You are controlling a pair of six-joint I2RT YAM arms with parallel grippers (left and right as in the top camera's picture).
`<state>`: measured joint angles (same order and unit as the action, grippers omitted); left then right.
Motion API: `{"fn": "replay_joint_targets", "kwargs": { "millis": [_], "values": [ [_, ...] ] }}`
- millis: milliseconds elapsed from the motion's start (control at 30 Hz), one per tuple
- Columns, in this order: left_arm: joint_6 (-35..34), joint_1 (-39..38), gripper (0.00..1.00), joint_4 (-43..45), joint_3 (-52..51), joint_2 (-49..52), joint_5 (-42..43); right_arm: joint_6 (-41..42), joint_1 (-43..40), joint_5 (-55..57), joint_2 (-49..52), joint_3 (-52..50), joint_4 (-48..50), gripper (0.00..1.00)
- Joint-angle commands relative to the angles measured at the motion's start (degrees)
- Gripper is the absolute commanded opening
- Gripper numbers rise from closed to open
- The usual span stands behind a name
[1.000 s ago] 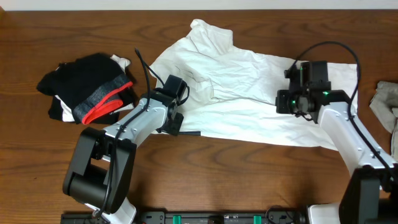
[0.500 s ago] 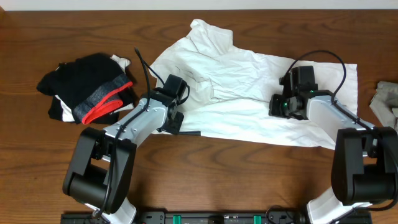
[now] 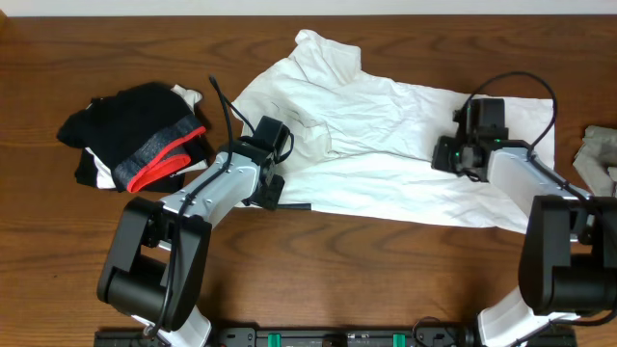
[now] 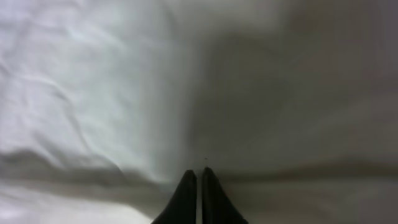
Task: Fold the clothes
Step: 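Slide the right gripper rightward back to the shirt's right edge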
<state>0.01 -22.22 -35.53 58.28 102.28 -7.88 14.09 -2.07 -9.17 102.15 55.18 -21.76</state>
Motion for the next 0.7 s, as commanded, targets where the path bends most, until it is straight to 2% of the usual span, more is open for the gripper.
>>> {"fn": "replay_joint_targets", "kwargs": {
  "millis": [0, 133, 267, 333, 367, 667],
  "values": [
    [0.33, 0.35, 0.7, -0.13, -0.44, 0.63, -0.72, 0.07, -3.48, -5.42, -5.55, 1.86, -3.82, 0.1],
    [0.33, 0.35, 0.7, 0.2, -0.42, 0.63, -0.7, 2.21, -8.11, -3.37, -11.02, 1.88, -12.55, 0.18],
    [0.33, 0.35, 0.7, 0.52, -0.42, 0.63, -0.7, 6.29, -12.41, 1.07, -11.45, 1.64, -17.94, 0.2],
    [0.33, 0.35, 0.7, 0.55, -0.42, 0.63, -0.7, 7.76, -13.84, 1.25, -10.23, 0.85, -17.86, 0.1],
    [0.33, 0.35, 0.7, 0.52, -0.42, 0.63, -0.7, 8.48, -14.19, 1.22, -9.55, 0.55, -17.7, 0.01],
    [0.33, 0.35, 0.7, 0.5, -0.42, 0.63, -0.7, 9.75, -14.43, 0.33, -1.7, 0.24, -15.67, 0.01]
  ]
}}
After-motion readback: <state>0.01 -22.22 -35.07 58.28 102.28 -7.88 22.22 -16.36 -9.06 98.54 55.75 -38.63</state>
